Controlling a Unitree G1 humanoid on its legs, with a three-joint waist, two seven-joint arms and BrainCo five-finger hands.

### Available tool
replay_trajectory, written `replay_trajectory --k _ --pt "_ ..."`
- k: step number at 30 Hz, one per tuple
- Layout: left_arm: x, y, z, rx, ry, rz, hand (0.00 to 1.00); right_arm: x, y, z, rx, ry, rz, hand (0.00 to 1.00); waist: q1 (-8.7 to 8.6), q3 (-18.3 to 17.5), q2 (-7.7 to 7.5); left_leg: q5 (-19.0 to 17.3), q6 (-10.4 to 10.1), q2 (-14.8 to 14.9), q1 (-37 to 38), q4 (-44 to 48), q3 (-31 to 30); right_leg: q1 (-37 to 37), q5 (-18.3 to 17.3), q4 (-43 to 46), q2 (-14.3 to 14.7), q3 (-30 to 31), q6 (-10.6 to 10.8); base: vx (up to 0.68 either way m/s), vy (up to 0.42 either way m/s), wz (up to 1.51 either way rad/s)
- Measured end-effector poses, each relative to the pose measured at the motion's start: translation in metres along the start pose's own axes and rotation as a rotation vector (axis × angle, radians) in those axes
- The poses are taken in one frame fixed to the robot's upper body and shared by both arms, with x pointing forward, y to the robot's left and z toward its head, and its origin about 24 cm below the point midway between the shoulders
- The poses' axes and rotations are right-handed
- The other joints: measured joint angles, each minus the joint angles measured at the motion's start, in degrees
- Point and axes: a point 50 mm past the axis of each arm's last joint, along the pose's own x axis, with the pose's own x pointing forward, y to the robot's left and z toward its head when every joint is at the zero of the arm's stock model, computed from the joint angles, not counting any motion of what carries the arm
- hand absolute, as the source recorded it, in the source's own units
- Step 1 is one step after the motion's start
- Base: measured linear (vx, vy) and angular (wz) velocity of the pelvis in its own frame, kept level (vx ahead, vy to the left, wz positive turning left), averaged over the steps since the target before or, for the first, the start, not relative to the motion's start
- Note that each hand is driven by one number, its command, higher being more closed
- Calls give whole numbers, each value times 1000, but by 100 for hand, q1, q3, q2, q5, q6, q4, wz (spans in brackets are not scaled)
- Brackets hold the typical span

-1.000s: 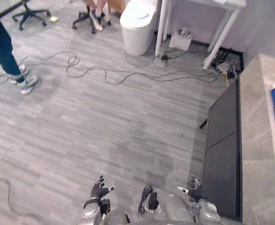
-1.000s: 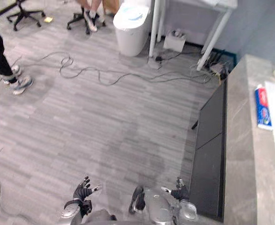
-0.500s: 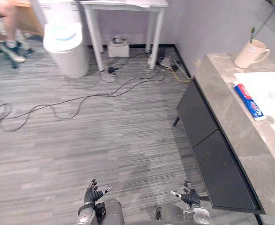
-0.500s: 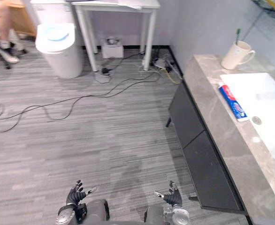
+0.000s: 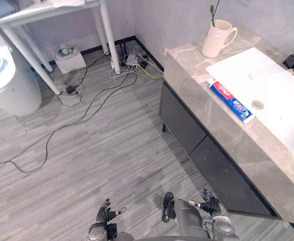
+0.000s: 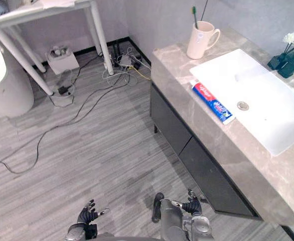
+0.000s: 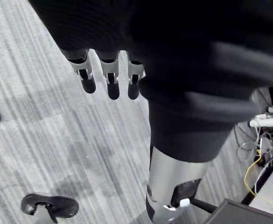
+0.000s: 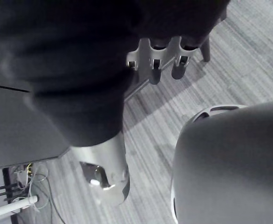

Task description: Organize washtable

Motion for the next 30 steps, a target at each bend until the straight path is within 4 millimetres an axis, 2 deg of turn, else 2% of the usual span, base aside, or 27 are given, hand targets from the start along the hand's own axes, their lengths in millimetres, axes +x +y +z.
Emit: replay_trajectory --k 2,3,5,6,7,9,10,11,12,14,16,17,18,19,20,21,22,23,25,26,28,30 --pt "1 -1 8 -4 -37 -2 0 -4 -2 -6 7 13 -13 0 39 25 -143 -115 130 -11 -530 655 -21 529 -82 -330 125 199 -58 268 -148 -42" --pt "1 -1 8 -5 -37 -2 0 -4 -2 -6 8 14 -16 0 30 21 -133 -145 182 -9 -665 653 2 604 -100 -385 171 293 -57 296 -92 -57" --pt "1 1 10 -29 -45 14 0 -4 -3 -8 31 20 -28 0 63 29 -136 -240 343 -126 -1012 202 18 812 -106 -529 252 597 -42 258 -15 -89" --pt "1 1 10 -29 -47 16 0 -5 -4 -9 46 24 -37 0 87 28 -138 -274 404 -338 -1127 -539 -68 950 -104 -626 260 890 3 179 50 -89" --pt "1 1 10 -29 -47 15 0 -5 -4 -10 49 26 -38 0 96 26 -135 -274 404 -383 -1140 -708 -108 968 -106 -642 256 946 13 237 107 -103" --pt "1 0 12 -27 -51 12 0 -7 -4 -13 51 36 -40 0 152 7 -134 -235 379 -811 -1187 -2140 -849 1053 -139 -712 251 1450 222 248 172 -105" --pt "1 -1 11 -29 -50 12 0 -8 -5 -14 54 39 -42 0 168 -6 -115 -194 354 -897 -1181 -2418 -1040 1038 -162 -713 269 1571 278 219 232 -114" --pt "0 -3 9 -35 -41 8 0 -9 -7 -16 51 41 -48 0 195 -76 -49 -70 431 -900 -1169 -2685 -1172 1025 -255 -654 316 1785 436 285 367 -111" --pt "0 -5 6 -36 -31 5 0 -11 -7 -17 51 42 -48 0 200 -180 20 327 549 -888 -1084 -2644 -1097 1025 -393 -520 314 2022 642 298 402 -110" --pt "0 0 4 -27 -22 15 0 -14 1 -22 69 57 -35 0 198 -329 -262 129 701 -995 -896 -2608 -600 953 -545 -318 50 2202 894 280 348 -108" --pt "0 4 5 -20 -21 23 0 -16 14 -26 96 78 -11 0 283 -402 -354 -22 804 -990 -707 -2615 -112 712 -483 55 -124 2014 1118 175 226 -121" --pt "1 4 4 -13 -19 24 0 -17 16 -27 96 84 -3 0 348 -428 -428 -39 842 -1003 -484 -2725 216 509 -404 426 -272 1719 1371 86 151 -96" --pt "1 5 3 -7 -15 24 0 -17 16 -27 95 88 -3 0 344 -425 -423 -40 847 -1022 -338 -2816 350 415 -362 631 -375 1483 1431 99 171 -116" --pt "0 7 -1 0 4 28 0 -16 16 -28 92 90 -4 0 324 -426 -422 -54 876 -1064 24 -3034 612 312 -393 970 -702 721 1377 81 147 -83" --pt "0 9 -4 6 17 31 0 -16 16 -28 90 93 -3 0 298 -429 -423 -53 877 -1088 186 -3174 722 320 -411 1008 -881 319 1297 70 126 -71" --pt "0 11 -5 8 22 34 0 -16 16 -28 88 92 -1 0 263 -430 -423 -53 877 -1108 244 -3247 795 314 -351 950 -969 88 1188 36 86 -47" --pt "-1 14 -7 16 34 40 0 -13 17 -26 78 95 6 0 221 -444 -453 -49 869 -1183 374 -3390 913 287 -142 675 -1116 -372 994 82 15 -50" --pt "-1 17 -10 23 51 47 0 -10 15 -26 64 107 6 0 167 -456 -407 3 838 -1206 383 -3515 987 278 -159 534 -1148 -676 993 86 -14 -53" --pt "-1 15 -13 28 65 38 0 -4 8 -21 39 99 -2 0 81 -463 -301 133 778 -1210 379 -3739 1082 306 -95 263 -1099 -975 888 84 -57 -38" --pt "-1 11 -14 35 70 22 0 -3 3 -18 31 90 -11 0 1 -428 -155 186 742 -1208 387 -3843 1083 404 -50 -47 -969 -936 825 69 -49 -22" --pt "-2 7 -16 40 77 10 0 -2 -1 -18 22 92 -21 0 8 -411 -60 196 723 -1164 412 -3769 1045 651 13 -561 -788 -917 807 66 -45 -21" --pt "-2 7 -17 46 80 6 0 -2 -4 -20 15 103 -23 0 39 -395 -71 198 714 -1010 402 -3435 1039 973 196 -1004 -604 -900 796 55 -94 -15"
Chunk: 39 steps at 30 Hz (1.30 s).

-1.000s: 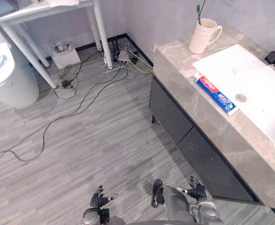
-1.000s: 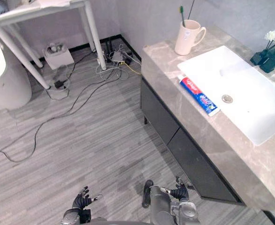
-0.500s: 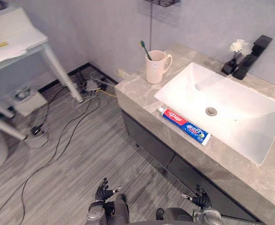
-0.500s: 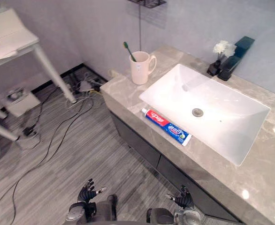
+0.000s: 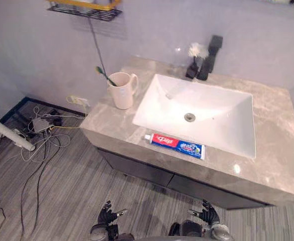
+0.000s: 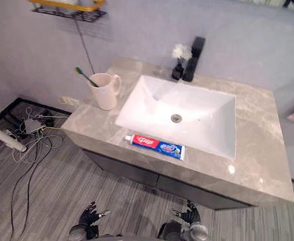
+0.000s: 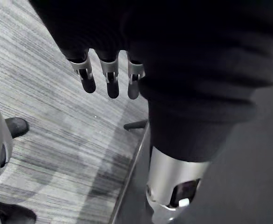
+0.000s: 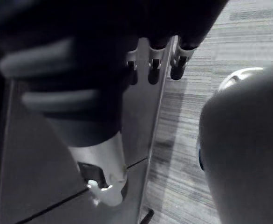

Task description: Organize washtable

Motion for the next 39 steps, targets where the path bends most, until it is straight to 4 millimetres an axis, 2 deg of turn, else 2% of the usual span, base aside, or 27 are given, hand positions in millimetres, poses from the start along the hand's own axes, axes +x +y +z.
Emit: replay_trajectory --k 2,3,5,6,8,9,11,12,14,17,19,22,26,33,34,39 --pt "0 3 3 3 -13 5 0 -1 0 -3 3 9 -1 0 40 29 -78 -44 -68 284 -257 922 0 319 159 -444 135 63 -36 -2 -94 -27" --pt "0 6 2 -13 -11 20 0 -2 0 -4 3 9 -3 0 124 52 -59 -51 -78 542 -485 1747 -6 454 232 -612 239 231 -72 -15 -54 -46" --pt "-1 5 1 -38 -10 27 0 -2 0 -5 6 13 -4 0 195 93 -55 -190 -72 661 -680 2221 -169 497 244 -696 318 453 -92 10 29 -67" --pt "0 5 1 -44 -12 29 0 -2 0 -4 7 12 -5 0 207 119 -5 -373 -24 586 -693 2152 -458 506 251 -698 328 623 -106 28 91 -74" --pt "0 5 1 -51 -12 32 0 -2 -2 -5 11 14 -12 0 211 139 -14 -476 27 357 -694 1616 -877 494 267 -710 280 919 -83 31 137 -84" --pt "0 6 2 -62 -14 39 0 -1 -2 -3 13 9 -12 0 237 146 -19 -450 14 193 -733 1020 -1288 456 289 -695 224 1140 -16 24 173 -91" --pt "-1 4 1 -72 -13 36 0 -1 -4 -2 12 2 -16 0 262 151 72 -345 -73 113 -783 444 -1667 412 290 -655 246 1297 109 20 204 -61" --pt "0 0 2 -88 -15 31 0 -1 -6 -3 9 8 -21 0 300 137 93 -140 -67 52 -735 434 -1692 360 307 -616 226 1436 204 43 203 -32" --pt "1 3 6 -80 -30 39 0 -5 0 -9 27 20 -13 0 310 49 -62 -110 41 -187 -663 257 -1533 414 412 -805 18 1497 357 123 176 -17" --pt "-1 9 0 -81 -14 54 0 -5 9 -10 42 25 6 0 313 -11 -152 -60 125 -418 -384 -48 -1364 467 422 -921 -166 1583 376 112 147 -19" --pt "-3 7 -2 -85 -7 49 0 -6 11 -10 44 26 9 0 312 -77 -151 -42 152 -497 -245 -219 -1285 537 444 -1018 -220 1648 414 110 98 -19" --pt "-3 2 -4 -92 -1 40 0 -6 8 -11 34 28 4 0 302 -97 -68 -38 158 -559 -164 -282 -1283 648 458 -1124 -224 1648 435 84 40 -7" --pt "-4 2 -6 -92 5 39 0 -6 6 -14 22 42 -4 0 303 -129 -27 -34 156 -489 -68 -305 -1385 786 460 -1193 -136 1618 434 76 -39 2" --pt "-4 2 -9 -91 16 40 0 -5 4 -18 7 60 -7 0 308 -208 -59 76 129 -500 31 -532 -1436 853 469 -1290 -117 1545 433 5 -19 2" --pt "-4 4 -10 -85 24 46 0 -5 1 -20 -1 73 -27 0 309 -247 -128 433 172 -586 154 -1019 -1556 852 752 -1531 -112 1513 452 0 0 0" --pt "-4 4 -10 -85 25 46 0 -5 1 -21 -2 74 -28 0 309 -247 -127 433 173 -587 154 -1019 -1560 853 752 -1532 -112 1511 452 0 0 0"
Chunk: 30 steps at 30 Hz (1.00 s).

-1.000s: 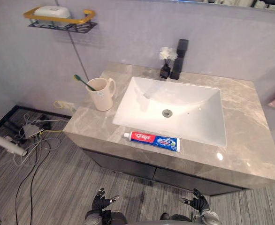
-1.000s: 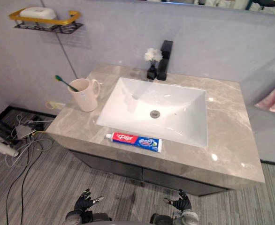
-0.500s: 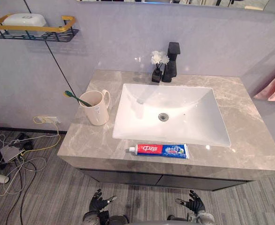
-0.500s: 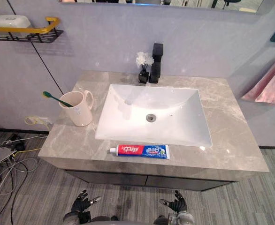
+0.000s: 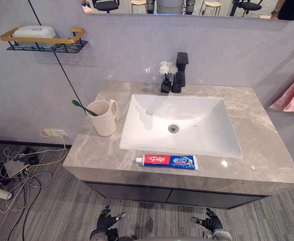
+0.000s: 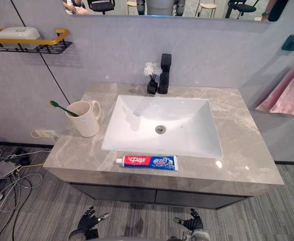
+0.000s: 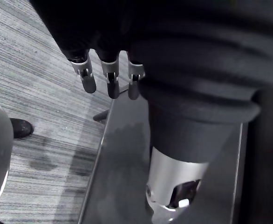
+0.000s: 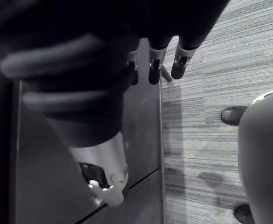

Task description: Organize washtable

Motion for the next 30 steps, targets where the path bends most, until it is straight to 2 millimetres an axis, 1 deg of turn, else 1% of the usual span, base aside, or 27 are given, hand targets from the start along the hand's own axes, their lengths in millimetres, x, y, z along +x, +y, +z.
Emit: replay_trajectory --k 3,6,10,13,16,18,21,22,23,24,26,27,28,29,30 --pt "0 0 -1 2 4 1 0 1 -1 -1 8 8 -2 0 3 -1 -1 1 0 -4 -1 -1 -15 8 0 -4 -3 -16 0 0 0 1" --pt "0 2 0 19 5 1 0 1 -3 -5 69 31 -16 0 -1 -1 -3 12 -2 -13 -1 -9 -57 36 1 -26 -8 -65 1 -1 -2 9" --pt "2 2 2 50 1 -11 0 1 -10 -13 150 69 -48 0 7 -5 -16 92 2 -32 -8 -94 -237 123 2 -69 -19 -284 2 -13 -23 23" --pt "2 3 2 58 1 -6 0 1 -15 -16 182 86 -62 0 -3 -3 -18 124 -10 -42 -2 -110 -358 205 2 -104 -20 -420 3 -31 -30 22" --pt "2 6 3 60 -1 2 0 1 -19 -19 179 99 -65 0 -7 -2 -16 172 -13 -43 -27 -141 -434 209 2 -103 -20 -495 4 -43 -22 12" --pt "2 11 3 61 -1 16 0 1 -22 -20 184 99 -71 0 -6 1 -12 191 -17 -43 -37 -146 -479 221 2 -103 -19 -539 4 -54 -23 13" --pt "2 35 7 36 -10 98 0 1 -32 -19 194 94 -101 0 -10 11 -11 223 -17 -51 -48 -155 -578 275 2 -122 -21 -661 5 -43 -18 17" --pt "2 47 11 26 -25 138 0 1 -36 -18 187 92 -108 0 -7 19 -12 235 -18 -61 -55 -158 -637 311 2 -147 -24 -723 5 -47 -27 34" --pt "2 69 24 18 -70 203 0 2 -43 -16 177 83 -120 0 2 26 2 271 -25 -72 -104 -163 -741 320 1 -153 -26 -823 6 -38 -23 35" --pt "1 79 32 19 -97 229 0 2 -45 -14 174 78 -124 0 2 26 1 287 -23 -74 -132 -163 -778 312 1 -154 -26 -863 6 -43 -26 36" --pt "-7 119 69 12 -239 351 0 3 -52 -10 162 61 -137 0 49 57 31 315 -29 -74 -181 -167 -835 317 1 -154 -20 -966 6 -32 -16 22" --pt "-11 128 79 12 -283 381 0 3 -53 -8 160 54 -138 0 71 56 29 315 -29 -73 -182 -167 -844 318 1 -155 -19 -969 6 -23 -7 8" --pt "-20 142 100 18 -373 432 0 3 -54 -4 158 32 -139 0 137 62 49 315 -29 -73 -185 -166 -865 318 1 -158 -20 -972 6 0 0 0" --pt "-24 148 112 24 -421 453 0 3 -55 -4 158 24 -141 0 160 63 57 315 -29 -75 -190 -166 -871 319 1 -159 -23 -981 6 -17 -4 9" --pt "-35 156 135 33 -524 485 0 2 -56 -3 157 15 -141 0 184 65 65 315 -29 -85 -217 -161 -919 330 -1 -165 -30 -1033 8 -6 -7 24"
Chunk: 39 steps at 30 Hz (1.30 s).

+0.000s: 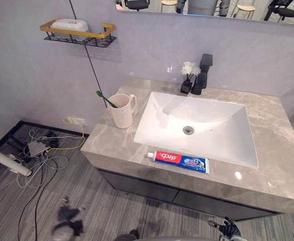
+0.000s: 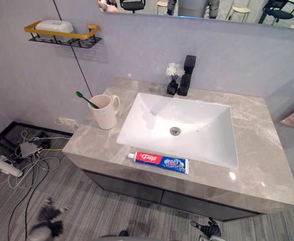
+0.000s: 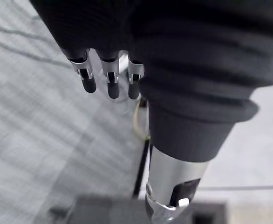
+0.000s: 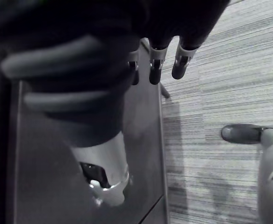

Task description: Organize washtable

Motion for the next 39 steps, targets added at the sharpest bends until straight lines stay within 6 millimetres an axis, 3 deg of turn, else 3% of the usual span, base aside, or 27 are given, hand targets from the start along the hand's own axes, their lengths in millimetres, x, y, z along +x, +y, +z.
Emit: replay_trajectory --k 4,5,7,8,10,11,13,17,28,35,39 --pt "-3 9 90 -10 -391 69 0 -2 -2 -3 1 0 2 0 130 -1 19 12 14 -22 -45 28 -145 106 -1 -76 -51 -211 4 8 -4 22" --pt "-7 8 103 -10 -451 76 0 -3 -1 -4 3 3 4 0 137 -3 16 11 13 -26 -66 44 -167 109 -4 -80 -59 -231 8 28 13 19" --pt "-28 3 148 21 -677 100 0 -3 2 -5 8 5 17 0 146 -2 16 11 12 -36 -149 96 -239 101 -11 -87 -64 -316 18 23 6 20" --pt "-35 0 158 35 -732 102 0 -3 3 -5 9 4 20 0 144 -2 21 11 12 -39 -156 108 -255 109 -11 -89 -64 -332 18 14 -1 13" --pt "-63 -17 189 93 -928 77 0 -4 4 -6 14 3 24 0 135 0 39 11 13 -64 -152 133 -347 163 -13 -91 -67 -400 20 10 4 14" --pt "-87 -29 207 143 -1075 59 0 -3 6 -5 16 -7 29 0 124 0 48 8 15 -72 -151 152 -355 169 -14 -90 -74 -397 20 -3 12 7" --pt "-112 -44 220 184 -1218 30 0 -3 8 -3 19 -20 35 0 107 20 78 -2 28 -85 -167 189 -357 169 -14 -82 -82 -395 19 0 0 0" --pt "-150 -76 227 215 -1406 -99 0 -4 12 -3 -3 -23 59 0 -40 21 106 -16 37 -97 -195 235 -355 152 -16 -79 -74 -380 19 -23 13 -2" --pt "-185 -142 216 235 -1488 -532 0 -6 23 -9 -61 -6 122 0 -209 -10 51 -17 31 8 -217 229 -24 -50 42 -76 -14 -43 23 7 7 -15" --pt "-184 -176 194 304 -1390 -728 0 -6 27 -9 -80 -2 141 0 -217 -21 50 -18 30 36 -214 231 6 -74 56 -66 4 -3 3 -16 2 -2" --pt "-174 -197 175 411 -1311 -812 0 -5 27 -8 -84 5 140 0 -274 -53 92 -16 31 36 -216 252 5 -71 98 -79 11 5 -5 -15 3 -1"
